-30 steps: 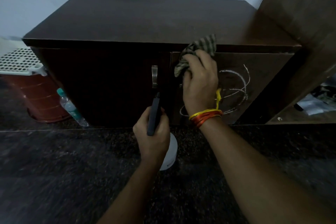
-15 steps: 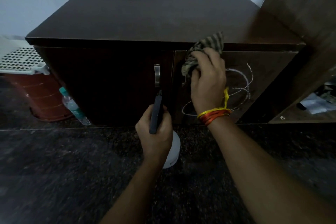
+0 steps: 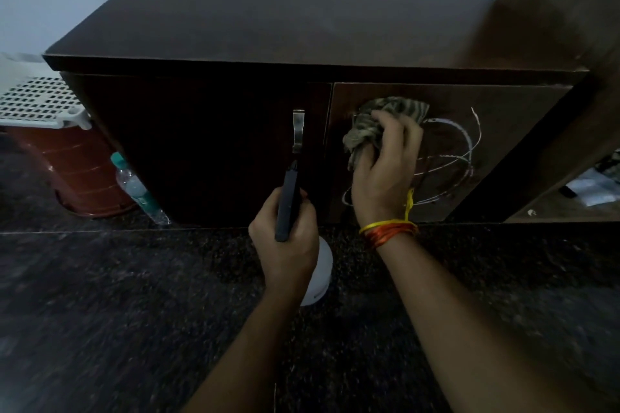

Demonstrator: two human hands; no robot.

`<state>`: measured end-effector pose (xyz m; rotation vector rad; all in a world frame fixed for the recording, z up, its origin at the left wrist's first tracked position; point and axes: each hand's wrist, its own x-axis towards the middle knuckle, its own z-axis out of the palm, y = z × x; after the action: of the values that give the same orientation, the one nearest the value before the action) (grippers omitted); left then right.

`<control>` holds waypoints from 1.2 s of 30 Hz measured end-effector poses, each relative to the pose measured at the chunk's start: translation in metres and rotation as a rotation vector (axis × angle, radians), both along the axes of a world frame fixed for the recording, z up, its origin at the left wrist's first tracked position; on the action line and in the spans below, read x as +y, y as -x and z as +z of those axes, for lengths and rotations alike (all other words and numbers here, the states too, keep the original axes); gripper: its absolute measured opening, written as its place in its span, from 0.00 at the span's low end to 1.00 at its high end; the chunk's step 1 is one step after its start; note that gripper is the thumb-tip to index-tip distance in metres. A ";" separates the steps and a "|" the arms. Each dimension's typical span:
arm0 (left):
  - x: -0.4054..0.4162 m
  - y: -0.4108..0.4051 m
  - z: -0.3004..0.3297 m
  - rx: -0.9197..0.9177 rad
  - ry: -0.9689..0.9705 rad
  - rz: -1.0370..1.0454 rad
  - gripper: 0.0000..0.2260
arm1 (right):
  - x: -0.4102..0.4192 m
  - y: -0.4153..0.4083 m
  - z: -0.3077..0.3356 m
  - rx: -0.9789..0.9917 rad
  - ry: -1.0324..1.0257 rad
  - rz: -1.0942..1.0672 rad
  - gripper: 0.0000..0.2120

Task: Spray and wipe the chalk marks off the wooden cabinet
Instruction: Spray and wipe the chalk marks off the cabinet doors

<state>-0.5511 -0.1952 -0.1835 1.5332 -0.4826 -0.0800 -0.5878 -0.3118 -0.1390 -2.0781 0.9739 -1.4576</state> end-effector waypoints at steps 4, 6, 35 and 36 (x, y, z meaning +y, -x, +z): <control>-0.002 0.002 0.000 0.001 -0.007 -0.008 0.08 | 0.004 -0.004 -0.008 0.052 -0.059 -0.001 0.23; -0.002 0.002 -0.002 -0.007 -0.021 -0.007 0.08 | 0.004 -0.006 -0.015 0.099 -0.089 -0.014 0.24; 0.006 -0.004 -0.002 0.026 -0.011 0.011 0.07 | 0.007 -0.014 -0.038 -0.130 -0.467 -0.019 0.29; 0.005 -0.004 -0.003 0.022 -0.015 0.014 0.07 | 0.009 -0.013 -0.042 -0.123 -0.466 0.002 0.30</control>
<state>-0.5469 -0.1898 -0.1860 1.5489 -0.4546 -0.0896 -0.5743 -0.3032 -0.1810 -1.6353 1.1328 -1.1984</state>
